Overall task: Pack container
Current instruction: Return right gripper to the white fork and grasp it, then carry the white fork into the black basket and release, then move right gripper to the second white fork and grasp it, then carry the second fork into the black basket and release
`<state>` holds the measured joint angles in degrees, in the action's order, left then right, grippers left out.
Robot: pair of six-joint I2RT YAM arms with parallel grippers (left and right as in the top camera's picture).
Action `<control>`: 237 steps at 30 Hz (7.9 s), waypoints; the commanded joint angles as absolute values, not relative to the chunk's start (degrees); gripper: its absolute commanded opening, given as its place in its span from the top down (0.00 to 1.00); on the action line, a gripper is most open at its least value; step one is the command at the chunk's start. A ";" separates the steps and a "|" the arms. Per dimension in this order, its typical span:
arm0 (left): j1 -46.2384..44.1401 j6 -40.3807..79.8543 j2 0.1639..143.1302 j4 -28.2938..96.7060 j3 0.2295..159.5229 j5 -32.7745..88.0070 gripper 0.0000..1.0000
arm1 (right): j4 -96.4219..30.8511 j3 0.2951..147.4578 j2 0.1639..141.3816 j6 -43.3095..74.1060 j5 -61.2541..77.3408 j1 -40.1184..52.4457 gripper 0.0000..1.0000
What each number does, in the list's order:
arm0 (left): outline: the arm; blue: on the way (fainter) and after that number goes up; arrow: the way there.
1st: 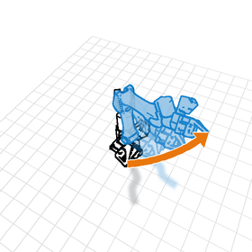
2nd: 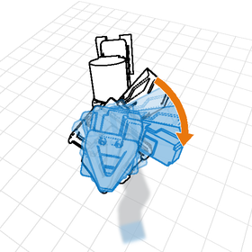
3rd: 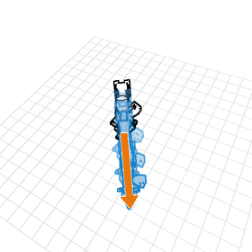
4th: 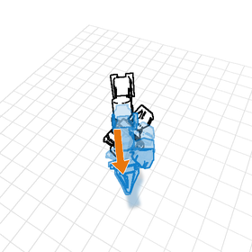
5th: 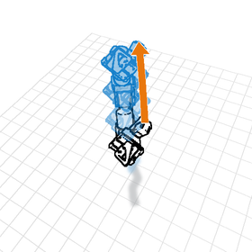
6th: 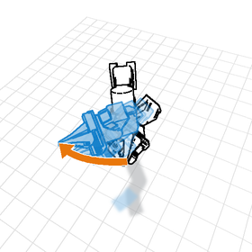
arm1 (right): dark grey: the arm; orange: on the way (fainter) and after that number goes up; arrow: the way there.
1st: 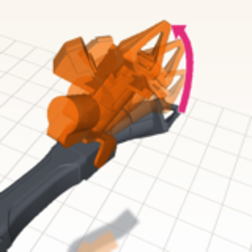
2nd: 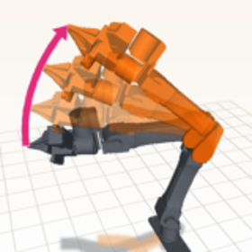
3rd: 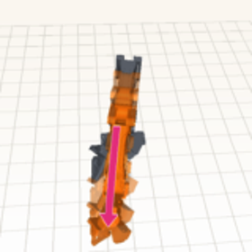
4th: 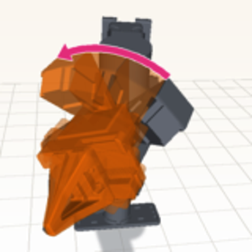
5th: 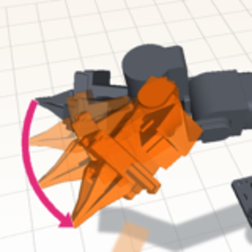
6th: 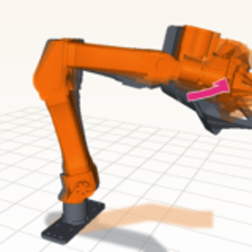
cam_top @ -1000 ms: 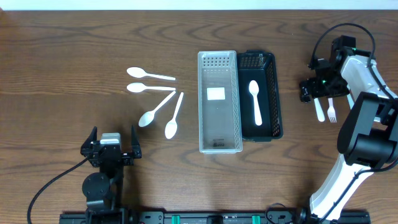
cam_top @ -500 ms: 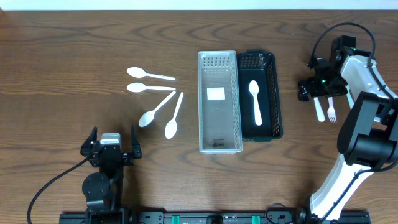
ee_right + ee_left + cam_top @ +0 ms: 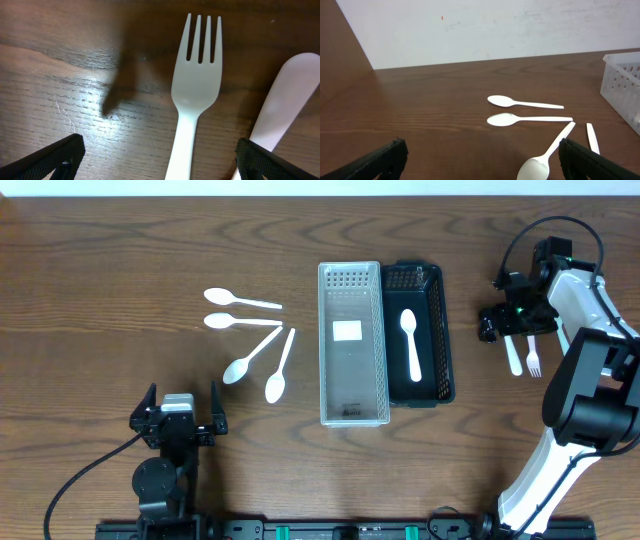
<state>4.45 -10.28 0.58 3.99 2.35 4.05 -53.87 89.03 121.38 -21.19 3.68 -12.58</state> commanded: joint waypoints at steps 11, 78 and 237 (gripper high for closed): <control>4.71 -9.82 0.27 4.60 0.69 3.81 0.02 | -53.12 85.80 122.02 -25.85 4.56 -12.91 0.01; 4.71 -9.82 0.27 4.60 0.69 3.81 0.02 | -85.03 126.78 123.13 3.86 13.52 5.26 0.96; 4.71 -9.82 0.30 4.60 0.69 3.81 0.02 | -86.83 135.41 126.26 7.70 9.06 1.19 0.93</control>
